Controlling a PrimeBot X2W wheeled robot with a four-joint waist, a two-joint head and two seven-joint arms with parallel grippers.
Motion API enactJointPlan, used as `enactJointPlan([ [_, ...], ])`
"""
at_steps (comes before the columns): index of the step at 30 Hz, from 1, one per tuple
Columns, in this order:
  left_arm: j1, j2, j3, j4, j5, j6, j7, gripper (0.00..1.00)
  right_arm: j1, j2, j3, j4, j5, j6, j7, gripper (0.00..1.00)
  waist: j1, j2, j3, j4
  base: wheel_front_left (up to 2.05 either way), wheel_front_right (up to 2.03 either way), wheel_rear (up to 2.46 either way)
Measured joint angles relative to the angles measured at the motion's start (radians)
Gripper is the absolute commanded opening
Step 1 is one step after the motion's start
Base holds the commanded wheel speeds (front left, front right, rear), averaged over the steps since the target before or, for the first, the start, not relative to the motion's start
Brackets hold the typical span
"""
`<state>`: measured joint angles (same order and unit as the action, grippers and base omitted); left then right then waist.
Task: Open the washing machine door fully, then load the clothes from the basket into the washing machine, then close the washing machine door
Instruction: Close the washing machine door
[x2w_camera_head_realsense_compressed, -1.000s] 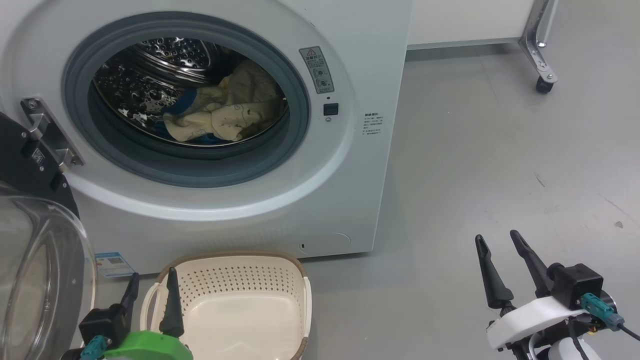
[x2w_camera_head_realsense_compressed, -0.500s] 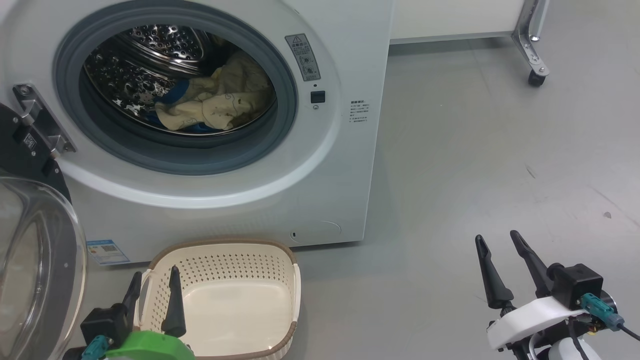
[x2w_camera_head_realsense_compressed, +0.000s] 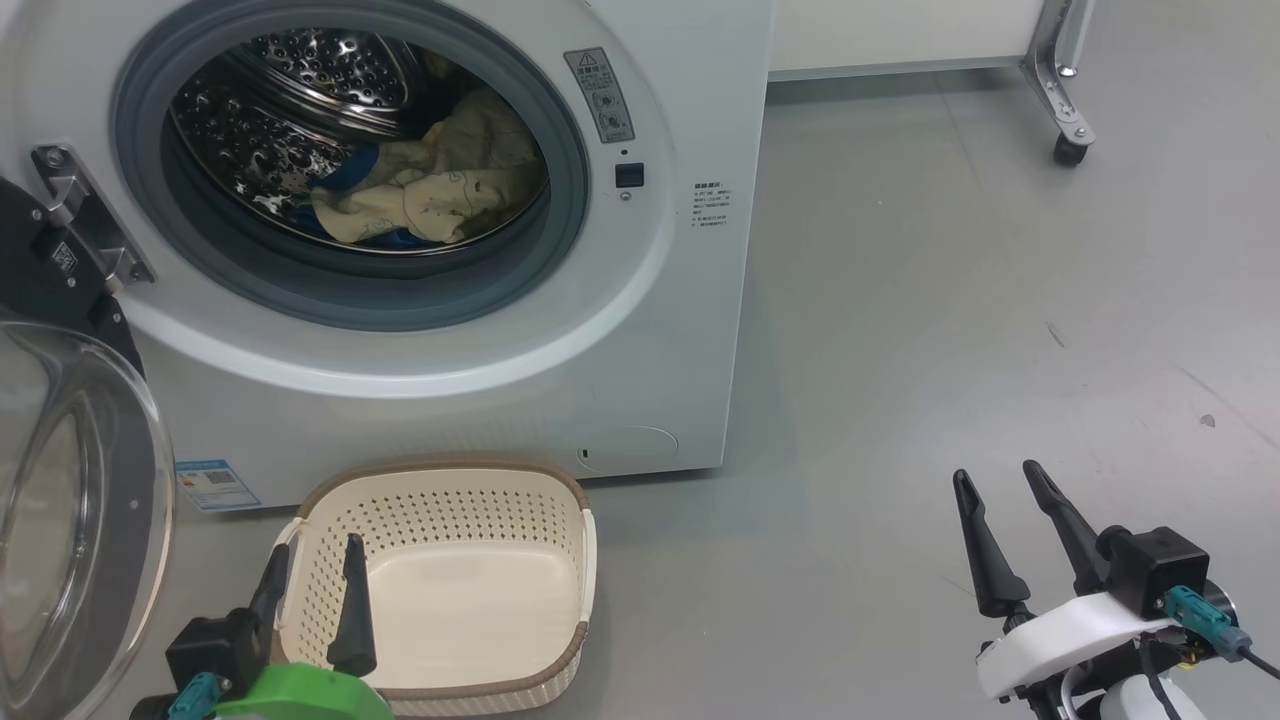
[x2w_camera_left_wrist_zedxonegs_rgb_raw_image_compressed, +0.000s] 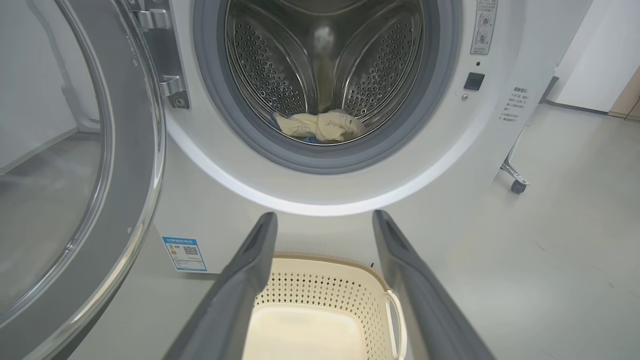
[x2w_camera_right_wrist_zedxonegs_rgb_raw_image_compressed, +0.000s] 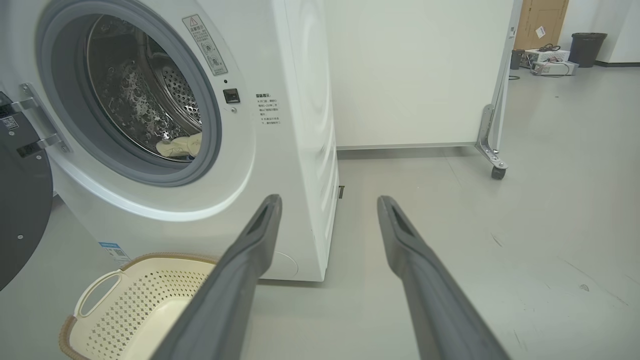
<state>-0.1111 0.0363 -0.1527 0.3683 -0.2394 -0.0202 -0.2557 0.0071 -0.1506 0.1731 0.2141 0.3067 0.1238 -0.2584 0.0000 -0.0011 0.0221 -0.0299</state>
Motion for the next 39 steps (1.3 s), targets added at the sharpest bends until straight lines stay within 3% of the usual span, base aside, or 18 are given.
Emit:
enactJointPlan([
  [20, 0.003, 0.000, -0.033, 0.005, 0.000, 0.001, 0.000, 1.00, 0.001, 0.001, -0.024, -0.001, 0.002, 0.000, 0.000, 1.00, 0.0000, 0.0000, -0.002, 0.024, -0.01, 0.01, 0.00],
  [39, 0.003, 0.000, -0.038, -0.016, 0.000, 0.015, 0.000, 1.00, 0.003, 0.000, -0.020, -0.012, 0.002, 0.000, 0.000, 1.00, 0.0001, 0.0000, -0.016, 0.216, 0.00, 0.00, 0.00],
])
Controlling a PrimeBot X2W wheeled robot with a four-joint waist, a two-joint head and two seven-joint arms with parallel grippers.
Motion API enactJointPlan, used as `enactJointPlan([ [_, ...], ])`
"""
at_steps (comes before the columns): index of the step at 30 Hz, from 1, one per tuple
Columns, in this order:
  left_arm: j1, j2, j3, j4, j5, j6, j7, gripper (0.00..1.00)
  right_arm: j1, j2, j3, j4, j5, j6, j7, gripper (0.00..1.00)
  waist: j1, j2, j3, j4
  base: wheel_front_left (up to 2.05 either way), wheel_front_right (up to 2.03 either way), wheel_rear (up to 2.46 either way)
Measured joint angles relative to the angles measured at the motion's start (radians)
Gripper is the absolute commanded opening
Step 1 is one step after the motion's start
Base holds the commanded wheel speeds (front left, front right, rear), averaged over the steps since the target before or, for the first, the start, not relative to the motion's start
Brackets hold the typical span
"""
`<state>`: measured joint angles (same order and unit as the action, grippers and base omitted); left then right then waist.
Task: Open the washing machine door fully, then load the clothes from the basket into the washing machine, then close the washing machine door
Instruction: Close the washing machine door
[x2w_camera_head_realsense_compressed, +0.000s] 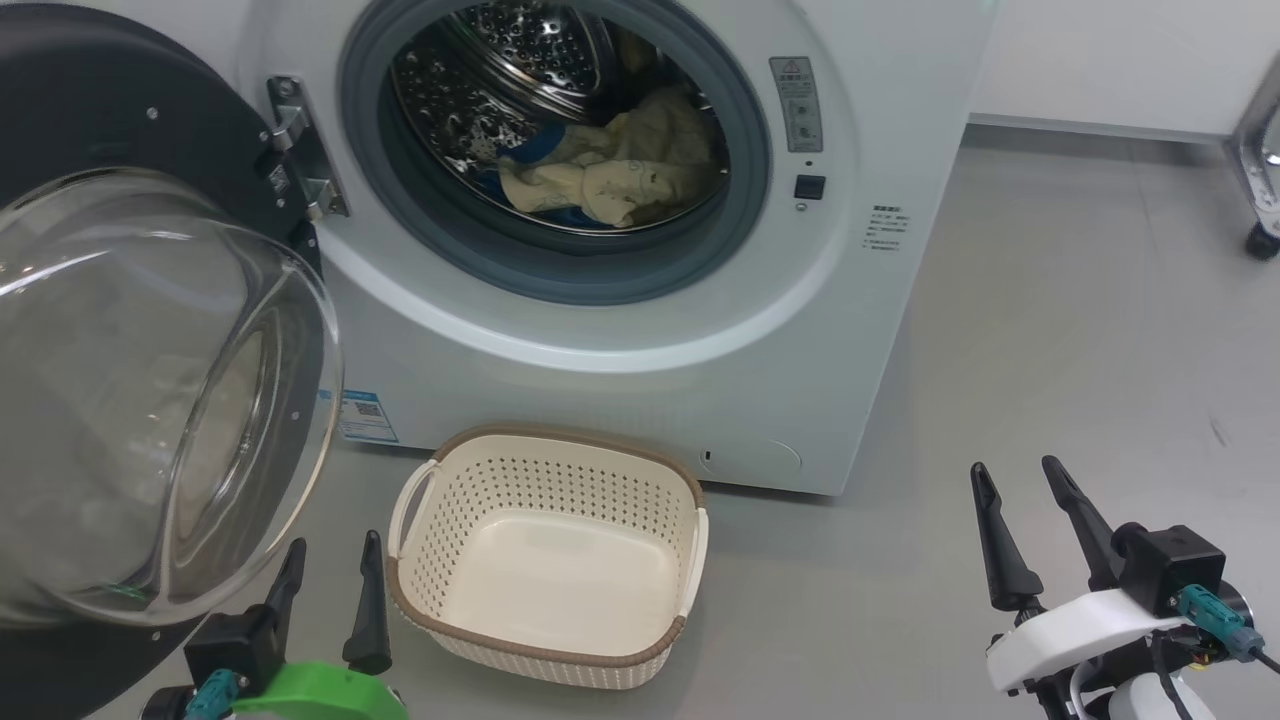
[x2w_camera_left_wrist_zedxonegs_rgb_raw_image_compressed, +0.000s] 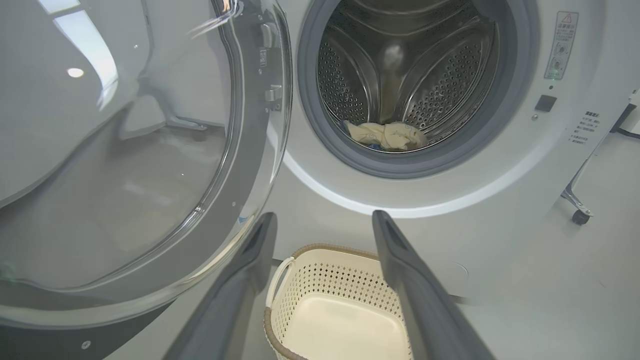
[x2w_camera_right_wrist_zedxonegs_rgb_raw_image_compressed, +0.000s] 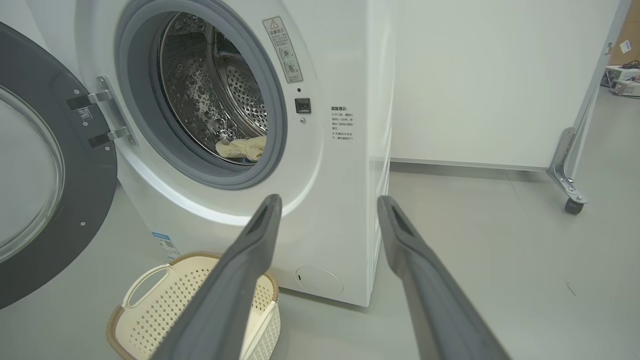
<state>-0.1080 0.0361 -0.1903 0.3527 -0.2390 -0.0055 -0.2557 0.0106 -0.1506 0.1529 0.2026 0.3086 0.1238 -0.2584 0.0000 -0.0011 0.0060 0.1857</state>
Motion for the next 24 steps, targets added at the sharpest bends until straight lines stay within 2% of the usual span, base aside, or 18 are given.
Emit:
enactJointPlan([
  [19, 0.022, 0.000, 0.012, -0.023, 0.002, 0.008, 0.000, 1.00, 0.000, 0.000, 0.006, -0.001, 0.001, 0.000, 0.000, 1.00, 0.0000, 0.0000, -0.006, 0.262, 0.00, 0.00, 0.00],
  [24, 0.032, 0.000, 0.051, -0.045, 0.002, 0.020, 0.000, 1.00, -0.006, 0.000, 0.047, -0.001, 0.001, 0.000, 0.000, 1.00, 0.0000, 0.0000, 0.000, 0.315, 0.00, 0.00, 0.00],
])
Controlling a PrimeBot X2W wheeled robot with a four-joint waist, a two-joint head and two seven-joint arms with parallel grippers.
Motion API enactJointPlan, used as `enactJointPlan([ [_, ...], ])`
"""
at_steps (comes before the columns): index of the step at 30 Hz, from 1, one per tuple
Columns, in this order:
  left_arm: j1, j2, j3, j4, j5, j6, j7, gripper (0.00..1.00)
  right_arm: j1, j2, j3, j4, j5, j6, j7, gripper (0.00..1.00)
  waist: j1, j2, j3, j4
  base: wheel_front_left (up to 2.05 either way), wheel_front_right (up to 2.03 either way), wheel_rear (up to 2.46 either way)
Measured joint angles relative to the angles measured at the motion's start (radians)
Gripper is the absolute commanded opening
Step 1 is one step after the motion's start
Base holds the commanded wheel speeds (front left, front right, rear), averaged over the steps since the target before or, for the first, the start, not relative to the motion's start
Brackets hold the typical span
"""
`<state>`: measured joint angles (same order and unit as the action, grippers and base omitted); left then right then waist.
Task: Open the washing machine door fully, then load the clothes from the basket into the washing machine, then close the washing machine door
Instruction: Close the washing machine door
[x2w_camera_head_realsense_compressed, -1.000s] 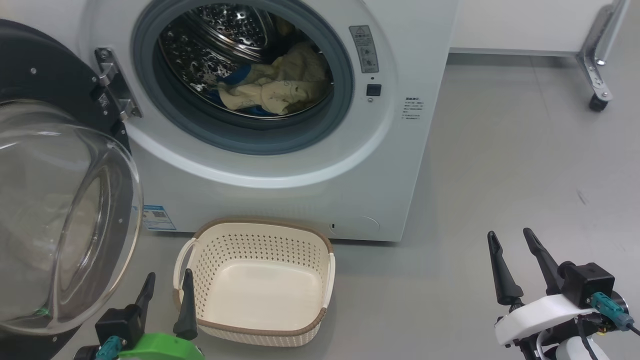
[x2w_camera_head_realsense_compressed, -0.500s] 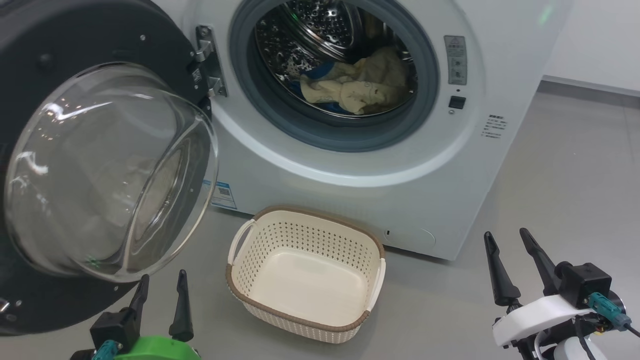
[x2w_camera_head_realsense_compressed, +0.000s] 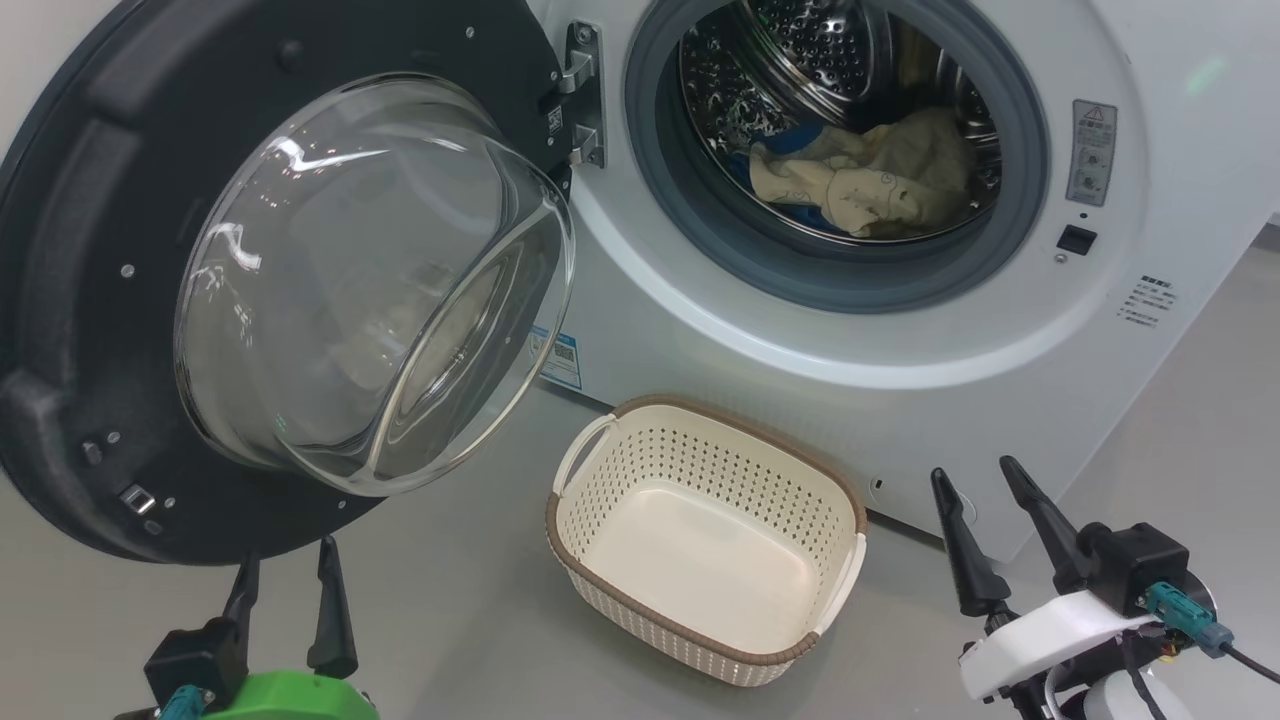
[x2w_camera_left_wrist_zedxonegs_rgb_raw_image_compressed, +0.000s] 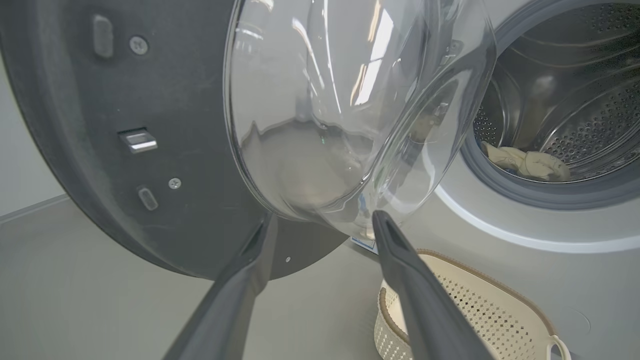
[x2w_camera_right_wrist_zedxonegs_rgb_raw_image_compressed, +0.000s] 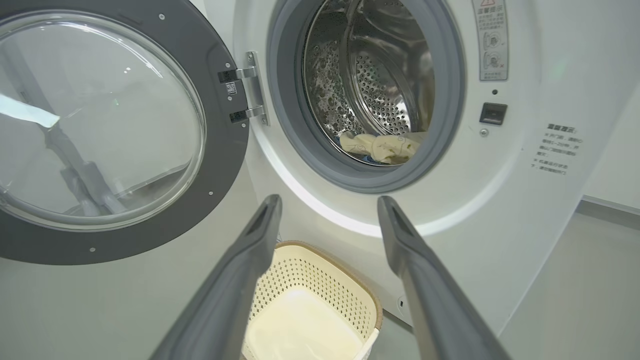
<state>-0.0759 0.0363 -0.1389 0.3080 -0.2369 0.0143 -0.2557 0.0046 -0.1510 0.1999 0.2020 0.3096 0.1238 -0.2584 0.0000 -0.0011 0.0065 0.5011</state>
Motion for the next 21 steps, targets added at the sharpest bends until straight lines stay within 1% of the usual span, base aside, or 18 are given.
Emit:
enactJointPlan([
  [4, 0.007, 0.000, 0.023, -0.014, 0.000, 0.016, 0.000, 1.00, -0.025, -0.001, 0.029, 0.004, 0.000, 0.000, 0.000, 1.00, 0.0000, 0.0000, 0.011, 0.021, 0.00, 0.00, 0.00],
  [21, 0.033, 0.000, 0.053, -0.053, 0.000, 0.025, 0.000, 1.00, -0.053, -0.016, 0.059, 0.028, 0.001, 0.000, 0.000, 1.00, 0.0000, 0.0000, 0.019, 0.028, 0.00, 0.00, 0.00],
])
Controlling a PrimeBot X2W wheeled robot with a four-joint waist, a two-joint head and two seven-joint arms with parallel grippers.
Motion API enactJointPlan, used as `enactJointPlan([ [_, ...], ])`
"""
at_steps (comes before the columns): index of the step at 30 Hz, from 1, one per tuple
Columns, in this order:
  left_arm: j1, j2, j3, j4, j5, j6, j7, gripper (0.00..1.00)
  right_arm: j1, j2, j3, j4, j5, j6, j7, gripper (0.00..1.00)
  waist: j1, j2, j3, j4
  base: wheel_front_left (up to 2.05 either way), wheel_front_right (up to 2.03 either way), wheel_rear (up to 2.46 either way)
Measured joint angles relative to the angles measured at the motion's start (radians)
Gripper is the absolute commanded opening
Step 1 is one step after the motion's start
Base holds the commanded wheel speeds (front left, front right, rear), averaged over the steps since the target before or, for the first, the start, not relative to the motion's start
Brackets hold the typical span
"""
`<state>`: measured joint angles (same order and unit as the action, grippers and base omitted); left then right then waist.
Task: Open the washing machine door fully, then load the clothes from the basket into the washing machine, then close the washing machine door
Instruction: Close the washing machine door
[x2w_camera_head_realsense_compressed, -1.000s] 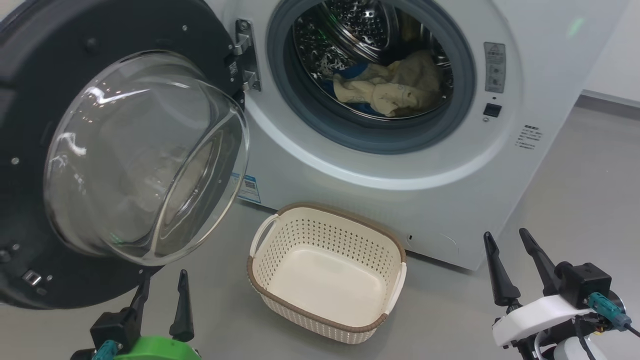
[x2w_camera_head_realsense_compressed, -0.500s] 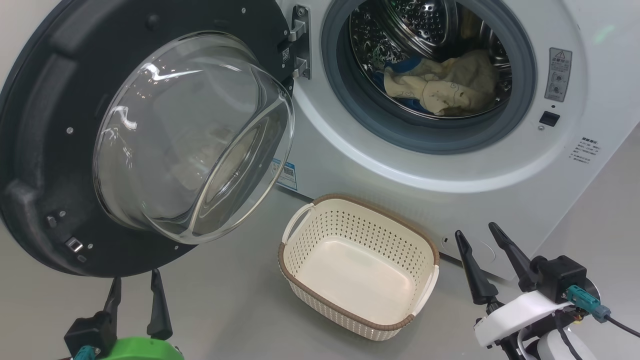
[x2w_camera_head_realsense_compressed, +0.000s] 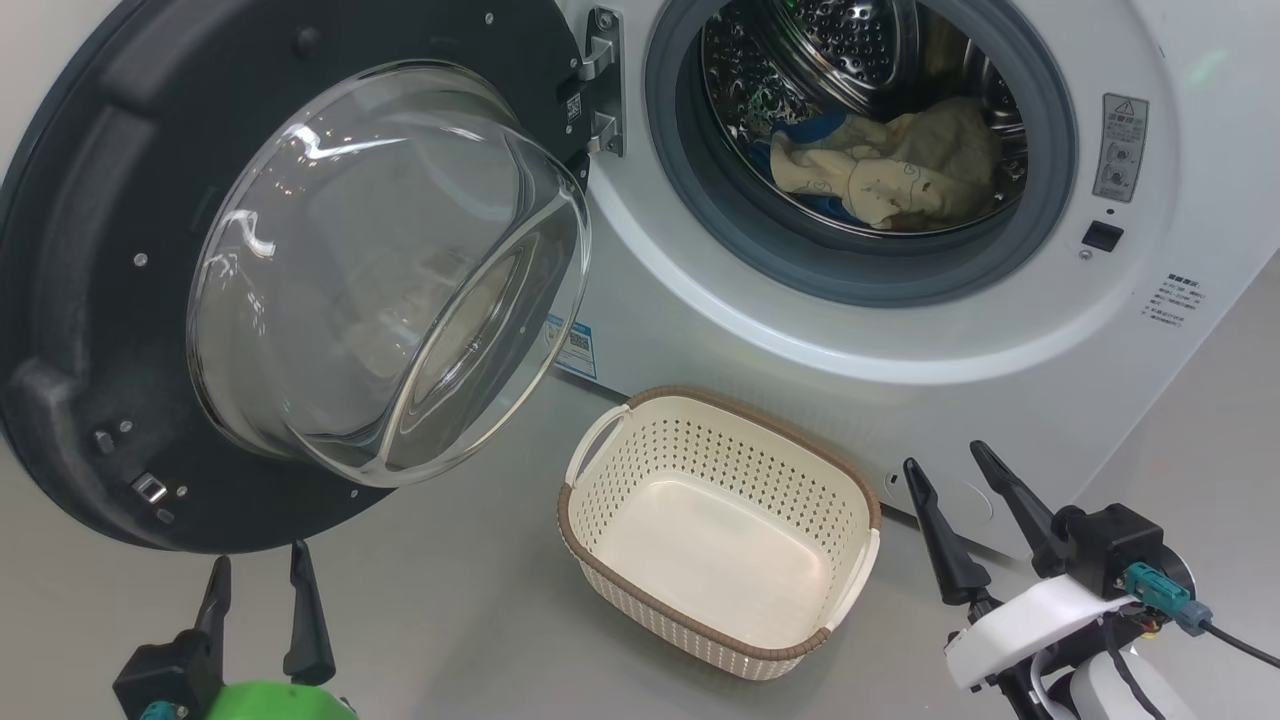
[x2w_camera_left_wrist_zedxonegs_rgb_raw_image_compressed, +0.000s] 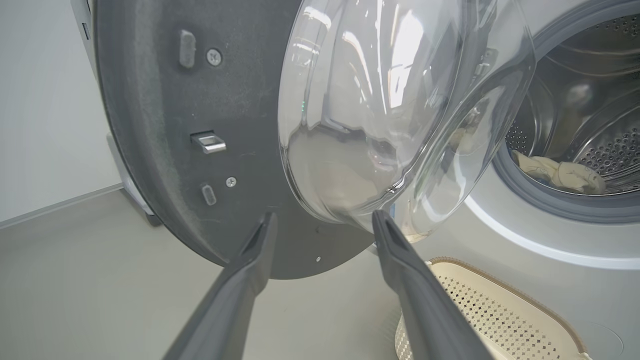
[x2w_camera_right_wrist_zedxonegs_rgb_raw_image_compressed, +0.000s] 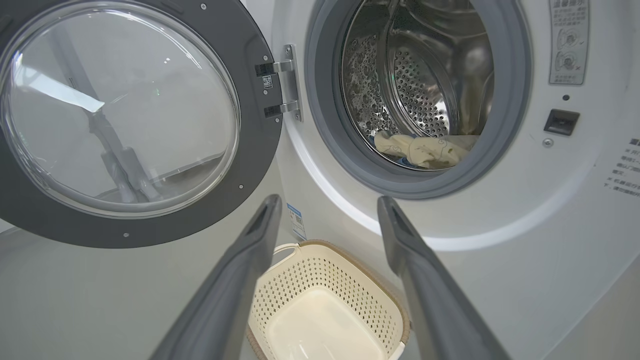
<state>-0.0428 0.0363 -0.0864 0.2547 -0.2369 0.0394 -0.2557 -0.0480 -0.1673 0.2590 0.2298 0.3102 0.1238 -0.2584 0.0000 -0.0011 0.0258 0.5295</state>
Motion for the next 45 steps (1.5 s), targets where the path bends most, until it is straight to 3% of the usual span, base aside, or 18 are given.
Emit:
enactJointPlan([
  [3, 0.006, 0.000, 0.002, -0.005, 0.000, 0.000, 0.000, 1.00, -0.002, 0.000, 0.002, 0.002, 0.003, 0.000, 0.000, 1.00, 0.0000, 0.0000, 0.000, 0.000, 0.00, 0.00, 0.00],
  [4, 0.007, 0.000, 0.003, -0.005, 0.000, 0.000, 0.000, 0.76, -0.002, 0.000, 0.002, 0.002, 0.007, 0.000, 0.000, 1.00, 0.0000, 0.0000, 0.000, 0.000, 0.00, 0.00, 0.00],
  [6, 0.007, 0.000, 0.005, -0.005, -0.002, 0.000, 0.000, 0.00, -0.003, 0.000, 0.002, 0.004, 0.008, 0.000, 0.000, 1.00, 0.0000, 0.0000, 0.001, -0.001, 0.00, 0.00, 0.00],
  [16, 0.016, 0.000, 0.032, -0.023, -0.079, 0.002, 0.000, 0.00, -0.004, 0.001, -0.001, 0.007, 0.009, 0.000, 0.000, 1.00, 0.0000, 0.0000, 0.003, -0.001, 0.00, 0.00, 0.00],
  [20, 0.016, -0.001, 0.127, -0.064, -0.307, 0.009, 0.000, 0.00, -0.004, 0.002, -0.005, 0.008, 0.010, 0.000, 0.000, 1.00, 0.0000, 0.0000, 0.005, 0.001, 0.00, 0.00, 0.00],
  [26, 0.009, -0.002, 0.263, -0.106, -0.426, 0.010, 0.000, 0.00, -0.003, 0.006, -0.015, 0.008, 0.010, 0.000, 0.000, 1.00, 0.0000, 0.0000, 0.008, 0.004, 0.00, 0.00, 0.00],
  [33, -0.037, -0.005, 0.400, -0.123, -0.557, -0.040, -0.001, 0.00, 0.002, 0.009, -0.025, 0.008, 0.010, 0.000, 0.000, 1.00, 0.0000, 0.0000, 0.013, 0.008, 0.00, 0.00, 0.00],
  [38, -0.108, -0.004, 0.472, -0.109, -0.730, -0.113, 0.001, 0.00, 0.004, 0.009, -0.035, 0.005, 0.010, 0.000, 0.000, 1.00, 0.0000, 0.0000, 0.025, 0.008, 0.00, 0.00, 0.00],
  [45, -0.262, 0.049, 0.515, -0.044, -0.950, -0.148, 0.126, 0.00, 0.004, -0.004, -0.038, 0.004, 0.009, 0.000, 0.000, 1.00, 0.0000, 0.0000, 0.049, 0.008, 0.00, 0.00, 0.00],
])
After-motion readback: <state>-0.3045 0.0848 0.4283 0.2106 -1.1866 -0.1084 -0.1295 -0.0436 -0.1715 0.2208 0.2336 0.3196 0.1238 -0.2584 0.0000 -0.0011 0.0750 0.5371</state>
